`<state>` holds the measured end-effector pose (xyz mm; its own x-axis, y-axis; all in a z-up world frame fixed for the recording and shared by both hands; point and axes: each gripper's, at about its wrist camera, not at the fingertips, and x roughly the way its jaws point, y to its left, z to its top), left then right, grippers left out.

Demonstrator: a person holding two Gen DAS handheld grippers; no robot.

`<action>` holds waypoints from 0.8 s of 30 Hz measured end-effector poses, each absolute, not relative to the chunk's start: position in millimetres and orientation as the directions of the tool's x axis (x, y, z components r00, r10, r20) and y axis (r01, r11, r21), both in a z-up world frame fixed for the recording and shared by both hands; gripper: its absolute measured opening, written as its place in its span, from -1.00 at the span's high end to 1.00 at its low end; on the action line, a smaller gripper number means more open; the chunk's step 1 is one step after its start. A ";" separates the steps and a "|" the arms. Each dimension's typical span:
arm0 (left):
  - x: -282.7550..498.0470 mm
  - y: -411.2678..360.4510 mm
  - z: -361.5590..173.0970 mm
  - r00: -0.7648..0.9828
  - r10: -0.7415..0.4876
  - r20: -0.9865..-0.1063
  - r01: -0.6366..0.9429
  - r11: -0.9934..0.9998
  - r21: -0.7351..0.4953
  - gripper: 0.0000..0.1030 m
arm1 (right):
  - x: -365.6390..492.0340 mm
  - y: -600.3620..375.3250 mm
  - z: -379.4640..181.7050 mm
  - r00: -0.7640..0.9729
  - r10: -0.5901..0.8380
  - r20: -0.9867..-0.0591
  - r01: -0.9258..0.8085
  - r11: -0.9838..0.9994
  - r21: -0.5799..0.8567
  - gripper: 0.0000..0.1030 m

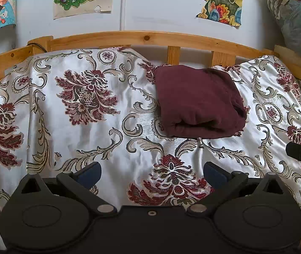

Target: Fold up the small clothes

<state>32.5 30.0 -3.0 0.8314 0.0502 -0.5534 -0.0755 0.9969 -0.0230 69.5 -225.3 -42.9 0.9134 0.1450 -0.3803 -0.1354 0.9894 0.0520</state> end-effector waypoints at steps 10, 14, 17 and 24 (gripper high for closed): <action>33.5 31.0 -5.7 0.811 0.052 -0.583 -0.072 0.997 -0.011 -0.99 | 69.1 -223.6 -46.6 0.912 0.141 -0.385 -0.128 0.990 0.057 -1.00; 36.6 27.4 -3.6 0.791 0.079 -0.607 -0.079 0.997 0.028 -0.99 | 69.2 -223.6 -46.4 0.911 0.140 -0.387 -0.128 0.990 0.057 -1.00; 37.2 25.7 -4.4 0.781 0.080 -0.620 -0.065 0.997 0.047 -0.99 | 69.4 -223.4 -46.7 0.911 0.140 -0.388 -0.128 0.990 0.058 -1.00; 36.8 26.6 -4.1 0.779 0.093 -0.620 -0.078 0.996 0.051 -0.99 | 68.6 -223.2 -48.9 0.907 0.138 -0.399 -0.123 0.990 0.064 -1.00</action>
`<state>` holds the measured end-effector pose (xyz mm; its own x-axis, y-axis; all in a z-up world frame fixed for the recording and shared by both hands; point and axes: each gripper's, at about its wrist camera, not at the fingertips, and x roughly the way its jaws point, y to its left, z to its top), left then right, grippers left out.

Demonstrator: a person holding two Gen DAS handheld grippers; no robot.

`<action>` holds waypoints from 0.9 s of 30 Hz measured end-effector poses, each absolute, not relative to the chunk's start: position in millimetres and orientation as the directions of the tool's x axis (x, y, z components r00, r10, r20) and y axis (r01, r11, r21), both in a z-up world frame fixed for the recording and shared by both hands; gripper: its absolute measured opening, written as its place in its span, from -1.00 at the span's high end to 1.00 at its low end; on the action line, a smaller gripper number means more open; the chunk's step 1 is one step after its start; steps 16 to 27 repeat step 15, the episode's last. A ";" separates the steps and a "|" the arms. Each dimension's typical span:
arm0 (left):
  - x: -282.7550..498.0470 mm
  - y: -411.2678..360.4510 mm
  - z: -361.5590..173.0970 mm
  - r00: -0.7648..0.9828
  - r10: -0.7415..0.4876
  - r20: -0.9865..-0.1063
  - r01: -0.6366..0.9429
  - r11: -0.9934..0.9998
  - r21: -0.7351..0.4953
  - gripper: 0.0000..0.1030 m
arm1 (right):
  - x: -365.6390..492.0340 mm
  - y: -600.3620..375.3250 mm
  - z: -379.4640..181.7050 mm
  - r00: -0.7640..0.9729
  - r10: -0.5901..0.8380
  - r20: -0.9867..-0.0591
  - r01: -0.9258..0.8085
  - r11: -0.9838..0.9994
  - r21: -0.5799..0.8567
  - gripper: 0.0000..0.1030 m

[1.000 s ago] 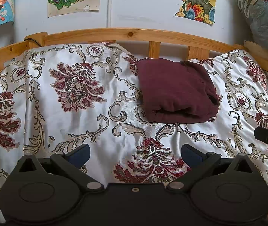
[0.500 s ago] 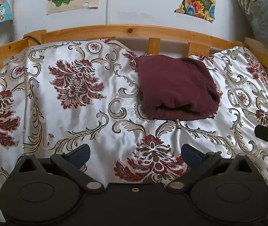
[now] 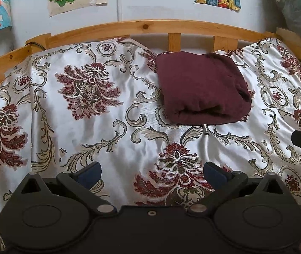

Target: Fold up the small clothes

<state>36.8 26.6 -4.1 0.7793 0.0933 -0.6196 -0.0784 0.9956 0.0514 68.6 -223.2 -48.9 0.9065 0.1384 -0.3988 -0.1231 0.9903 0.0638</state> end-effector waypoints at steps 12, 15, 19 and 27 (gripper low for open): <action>38.7 24.9 -5.1 0.765 0.082 -0.639 -0.066 0.997 0.049 -0.99 | 68.4 -223.9 -55.9 0.887 0.137 -0.441 -0.113 0.990 0.082 -1.00; 39.1 24.3 -5.7 0.761 0.084 -0.643 -0.069 0.996 0.049 -0.99 | 67.6 -225.5 -57.2 0.884 0.134 -0.448 -0.106 0.991 0.087 -1.00; 39.1 24.3 -5.7 0.761 0.084 -0.643 -0.069 0.996 0.049 -0.99 | 67.6 -225.5 -57.2 0.884 0.134 -0.448 -0.106 0.991 0.087 -1.00; 39.1 24.3 -5.7 0.761 0.084 -0.643 -0.069 0.996 0.049 -0.99 | 67.6 -225.5 -57.2 0.884 0.134 -0.448 -0.106 0.991 0.087 -1.00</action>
